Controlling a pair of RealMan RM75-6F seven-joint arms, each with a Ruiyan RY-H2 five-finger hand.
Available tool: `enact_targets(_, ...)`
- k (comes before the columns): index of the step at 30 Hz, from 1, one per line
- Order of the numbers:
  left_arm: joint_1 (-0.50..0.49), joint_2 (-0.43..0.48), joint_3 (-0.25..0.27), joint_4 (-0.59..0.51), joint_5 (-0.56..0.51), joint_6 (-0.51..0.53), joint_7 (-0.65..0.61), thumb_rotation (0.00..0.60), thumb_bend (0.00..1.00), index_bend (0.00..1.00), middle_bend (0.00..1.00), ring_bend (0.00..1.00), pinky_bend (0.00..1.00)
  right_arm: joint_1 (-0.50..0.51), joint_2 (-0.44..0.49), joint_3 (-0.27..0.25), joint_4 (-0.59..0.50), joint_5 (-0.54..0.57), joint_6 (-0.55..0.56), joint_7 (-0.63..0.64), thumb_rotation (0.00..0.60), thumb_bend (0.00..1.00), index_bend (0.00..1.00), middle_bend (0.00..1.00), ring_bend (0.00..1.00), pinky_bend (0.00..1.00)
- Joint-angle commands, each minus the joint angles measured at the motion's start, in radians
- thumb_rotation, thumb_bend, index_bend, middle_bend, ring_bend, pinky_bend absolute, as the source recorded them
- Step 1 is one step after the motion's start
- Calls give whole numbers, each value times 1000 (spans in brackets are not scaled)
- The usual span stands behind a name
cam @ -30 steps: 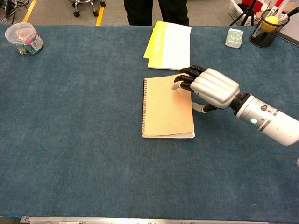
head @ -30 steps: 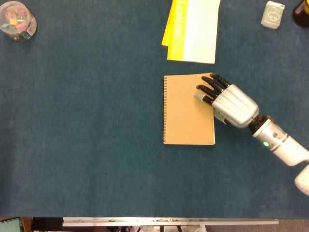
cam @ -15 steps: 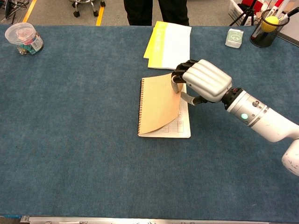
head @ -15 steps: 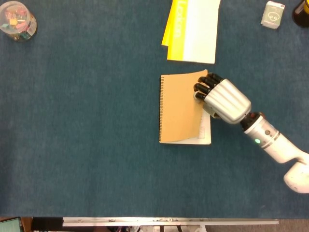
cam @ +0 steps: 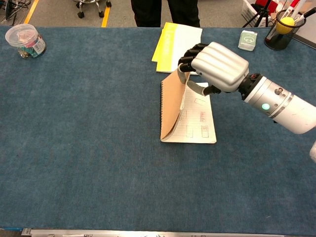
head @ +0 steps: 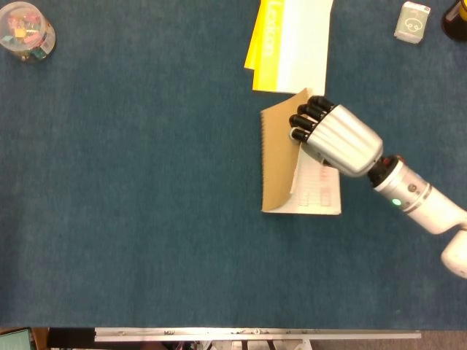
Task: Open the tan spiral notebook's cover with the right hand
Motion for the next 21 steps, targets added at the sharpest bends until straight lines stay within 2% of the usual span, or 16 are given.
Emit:
enact_targets(1, -2, 3, 3, -6, 4, -4, -1, 600, 510, 279, 253, 149, 166, 19, 57, -4, -59, -13, -16, -6, 600, 435, 756, 464, 339, 319)
enact_targets(9, -2, 17, 9, -24, 7, -13, -11, 600, 510, 280, 253, 149, 166, 59, 158, 12, -177, -16, -69, -55, 600, 436, 758, 466, 339, 319)
enact_targets(15, 5, 23, 17, -27, 3, -14, -15, 600, 510, 279, 253, 149, 166, 102, 116, 26, -160, 26, -166, -56, 600, 436, 758, 466, 340, 319)
enact_targets(21, 9, 31, 20, -27, 2, -15, -33, 600, 510, 279, 253, 149, 166, 138, 49, 34, -106, 34, -204, -39, 600, 435, 758, 466, 340, 319)
